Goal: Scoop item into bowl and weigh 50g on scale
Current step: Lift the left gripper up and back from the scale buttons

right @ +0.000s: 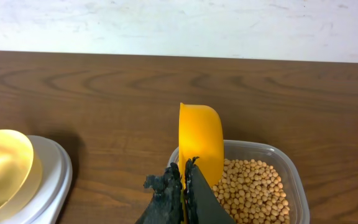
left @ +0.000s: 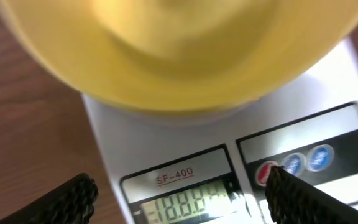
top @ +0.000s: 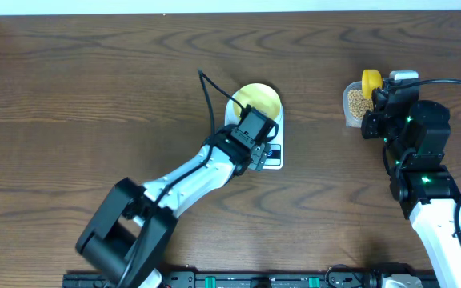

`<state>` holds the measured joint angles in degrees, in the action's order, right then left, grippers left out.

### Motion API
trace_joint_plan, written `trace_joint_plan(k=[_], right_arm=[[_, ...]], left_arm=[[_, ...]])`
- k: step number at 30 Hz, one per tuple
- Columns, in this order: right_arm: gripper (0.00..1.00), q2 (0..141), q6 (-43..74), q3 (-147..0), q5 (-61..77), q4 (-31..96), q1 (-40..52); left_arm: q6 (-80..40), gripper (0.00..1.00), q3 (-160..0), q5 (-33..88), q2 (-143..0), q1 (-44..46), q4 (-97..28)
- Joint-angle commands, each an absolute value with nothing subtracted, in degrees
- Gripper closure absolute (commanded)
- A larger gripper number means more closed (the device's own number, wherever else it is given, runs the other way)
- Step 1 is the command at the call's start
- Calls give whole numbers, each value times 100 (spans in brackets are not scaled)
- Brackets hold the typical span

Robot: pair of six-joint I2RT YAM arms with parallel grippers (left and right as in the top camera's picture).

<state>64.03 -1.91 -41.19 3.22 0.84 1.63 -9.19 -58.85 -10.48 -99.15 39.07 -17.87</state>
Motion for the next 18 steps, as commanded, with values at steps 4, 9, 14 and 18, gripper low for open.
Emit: trace_joint_plan(k=[4,9,14,18], right_arm=[[99,6407,-137,-4237,360,67,148],[99,6407,-134,-4237,362,64,150],[99,6407,-137,-4237,360,67,148],[99,6407,-137,-4237,362,67,148]], left_arm=[[-891,12,-5841,-1052,-9279,3898,-1973],[-891,12,-5841,-939,-9063,3898,-2285],[-851,12,-5841,-670,-8941,3898,-2681],[71,12,-5839,150,-8884,3896,-2834]])
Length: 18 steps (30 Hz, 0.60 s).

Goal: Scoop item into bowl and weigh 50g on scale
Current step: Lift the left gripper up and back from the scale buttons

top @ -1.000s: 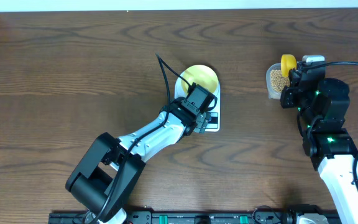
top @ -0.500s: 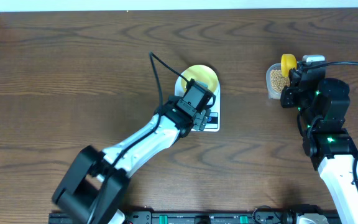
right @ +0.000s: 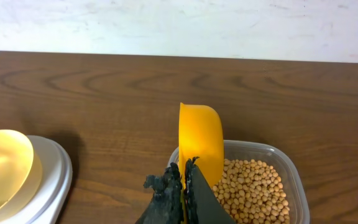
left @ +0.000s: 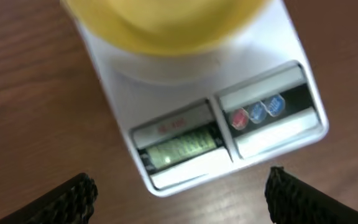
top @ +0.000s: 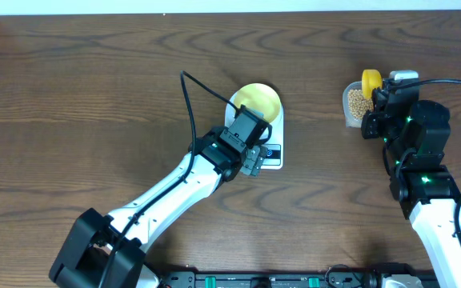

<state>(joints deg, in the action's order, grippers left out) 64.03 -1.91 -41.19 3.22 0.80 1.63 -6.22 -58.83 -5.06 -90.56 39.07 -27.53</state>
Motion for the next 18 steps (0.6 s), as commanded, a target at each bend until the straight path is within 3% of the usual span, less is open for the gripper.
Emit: trace_joint_plan(k=[1,18], right_arm=[[99,6407,-137,-4237,360,67,148],[99,6407,-139,-4237,357,64,148]], left_arm=[[307,12,-5839,386,-8873,3896,-2871],[792,11,-5839,858,-8650,3726,-3000]])
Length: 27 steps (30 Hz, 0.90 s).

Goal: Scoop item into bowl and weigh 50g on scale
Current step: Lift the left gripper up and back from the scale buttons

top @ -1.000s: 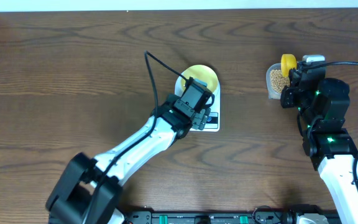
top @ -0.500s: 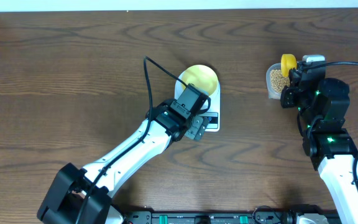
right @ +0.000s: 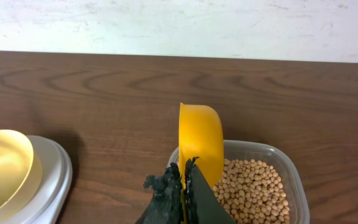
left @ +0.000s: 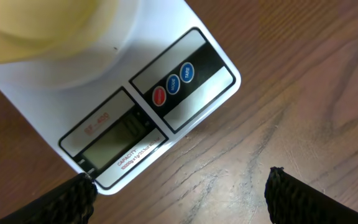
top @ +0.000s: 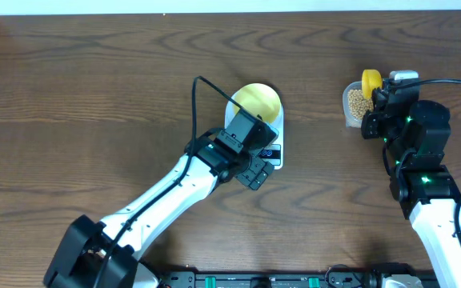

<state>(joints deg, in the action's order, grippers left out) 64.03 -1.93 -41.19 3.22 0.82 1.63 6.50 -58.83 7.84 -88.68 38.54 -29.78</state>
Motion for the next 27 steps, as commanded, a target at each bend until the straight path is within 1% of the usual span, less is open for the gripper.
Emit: trace_joint_plan(k=[1,27], right_arm=[[99,6410,-139,-4237,357,64,148],[99,6410,-141,-4237,357,86,148]], left_arm=[[790,12,-5839,858,-8606,3667,-3000],[790,12,-5839,792,-8549,3568,-3039]])
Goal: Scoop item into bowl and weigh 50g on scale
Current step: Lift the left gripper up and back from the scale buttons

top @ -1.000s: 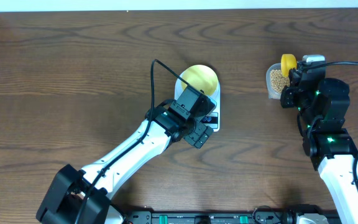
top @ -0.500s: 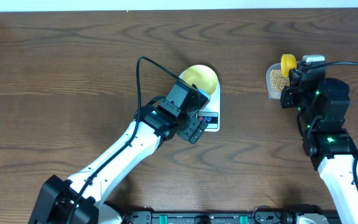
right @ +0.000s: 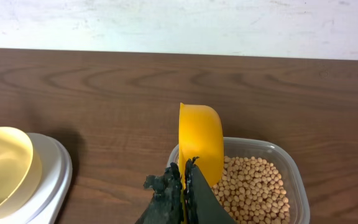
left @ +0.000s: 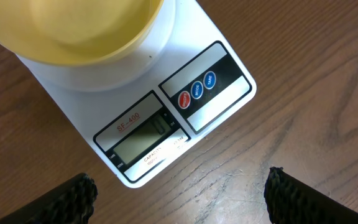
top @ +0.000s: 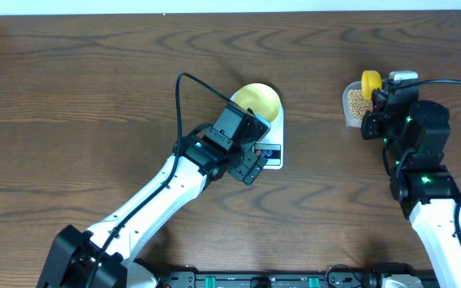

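Note:
An empty yellow bowl (top: 259, 101) sits on the white kitchen scale (top: 270, 156), whose display (left: 143, 135) looks blank beside red and blue buttons. My left gripper (left: 178, 194) hangs open above the wood just in front of the scale, nothing between its fingers. My right gripper (right: 184, 186) is shut on the handle of an orange scoop (right: 200, 142), held on edge over a clear tub of yellow beans (right: 253, 186). In the overhead view the scoop (top: 371, 78) and the tub (top: 357, 104) are at the far right.
The dark wooden table (top: 94, 96) ends at a white wall (right: 179, 25) behind the tub. The left arm's black cable (top: 181, 96) loops up beside the bowl.
My left gripper has drawn back a little from the scale toward the left, so more of the bowl and scale show in its view. The right gripper and scoop have not moved.
My left gripper was first close over the scale's buttons with the display lit. It was then higher above the scale, then off its front corner with the display dark, and now open a little farther back. The right gripper held the scoop still over the beans throughout.

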`<state>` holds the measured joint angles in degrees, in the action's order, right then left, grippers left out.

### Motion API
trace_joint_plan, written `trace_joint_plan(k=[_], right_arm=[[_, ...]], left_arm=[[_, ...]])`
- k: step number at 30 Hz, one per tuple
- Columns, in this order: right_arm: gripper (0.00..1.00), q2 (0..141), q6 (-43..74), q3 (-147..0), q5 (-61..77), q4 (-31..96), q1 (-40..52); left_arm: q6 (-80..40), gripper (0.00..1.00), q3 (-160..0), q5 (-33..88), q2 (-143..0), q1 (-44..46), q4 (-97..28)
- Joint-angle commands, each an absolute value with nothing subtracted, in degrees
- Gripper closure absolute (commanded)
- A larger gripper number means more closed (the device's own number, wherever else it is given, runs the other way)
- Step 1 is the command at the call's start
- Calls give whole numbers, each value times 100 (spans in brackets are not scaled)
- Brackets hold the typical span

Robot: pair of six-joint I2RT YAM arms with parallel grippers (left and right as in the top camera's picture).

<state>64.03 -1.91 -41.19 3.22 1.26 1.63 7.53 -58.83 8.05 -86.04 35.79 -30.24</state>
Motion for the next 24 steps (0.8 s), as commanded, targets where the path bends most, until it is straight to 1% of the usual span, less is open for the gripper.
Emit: trace_joint_plan(k=[1,7,13,18,24], right_arm=[[99,6410,-141,-4237,357,86,148],[99,6410,-141,-4237,357,86,148],[99,6410,-290,-4237,355,86,148],[99,6410,-395,-4237,338,62,148],[99,6410,-395,-4237,338,60,148]], left_arm=[[792,12,-5839,792,-8549,3568,-3041],[810,12,-5839,792,-8549,3568,-3037],[1240,12,-5839,897,-8549,3533,-2818],[1245,12,-5819,1632,-8547,3247,-2421],[1678,11,-5817,1667,-8527,2845,-2451]])
